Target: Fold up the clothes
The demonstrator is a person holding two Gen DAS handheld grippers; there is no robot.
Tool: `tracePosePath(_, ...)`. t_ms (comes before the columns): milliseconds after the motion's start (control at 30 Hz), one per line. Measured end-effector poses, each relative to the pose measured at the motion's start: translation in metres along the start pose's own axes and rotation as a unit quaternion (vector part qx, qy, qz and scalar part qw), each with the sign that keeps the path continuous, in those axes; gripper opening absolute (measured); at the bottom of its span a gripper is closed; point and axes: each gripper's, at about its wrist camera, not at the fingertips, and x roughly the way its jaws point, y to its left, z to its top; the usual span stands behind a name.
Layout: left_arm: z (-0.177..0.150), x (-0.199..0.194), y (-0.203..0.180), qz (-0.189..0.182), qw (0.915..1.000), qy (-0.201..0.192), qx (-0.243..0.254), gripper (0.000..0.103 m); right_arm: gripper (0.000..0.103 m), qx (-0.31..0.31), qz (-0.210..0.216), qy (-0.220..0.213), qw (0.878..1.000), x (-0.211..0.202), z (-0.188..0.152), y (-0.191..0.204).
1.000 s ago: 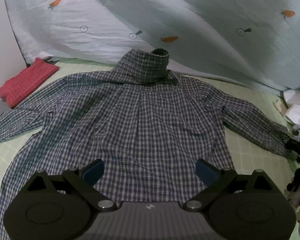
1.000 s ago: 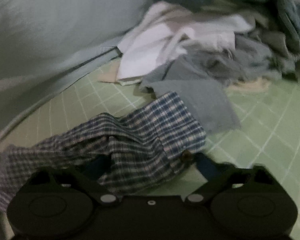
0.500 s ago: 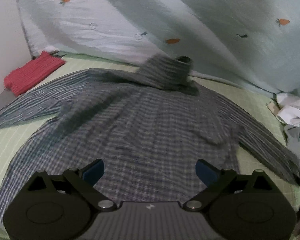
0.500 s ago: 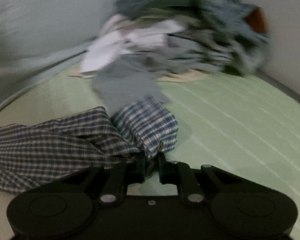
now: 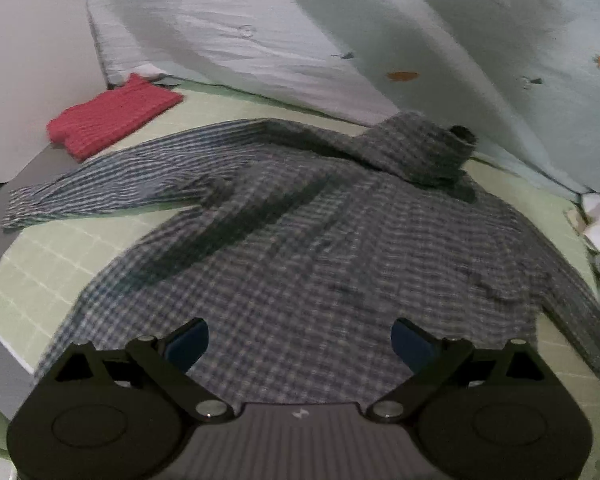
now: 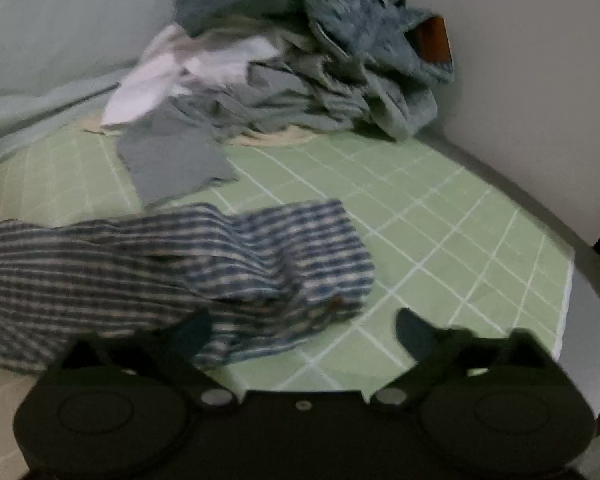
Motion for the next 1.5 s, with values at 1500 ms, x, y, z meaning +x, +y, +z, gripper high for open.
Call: tracePosePath(1500,0.079,0.199,0.126,0.088,0.9861,0.132,-0.049,0.103,0.103,-0.268,0.308,-0.007,0.913,0.025,0.049,0.602)
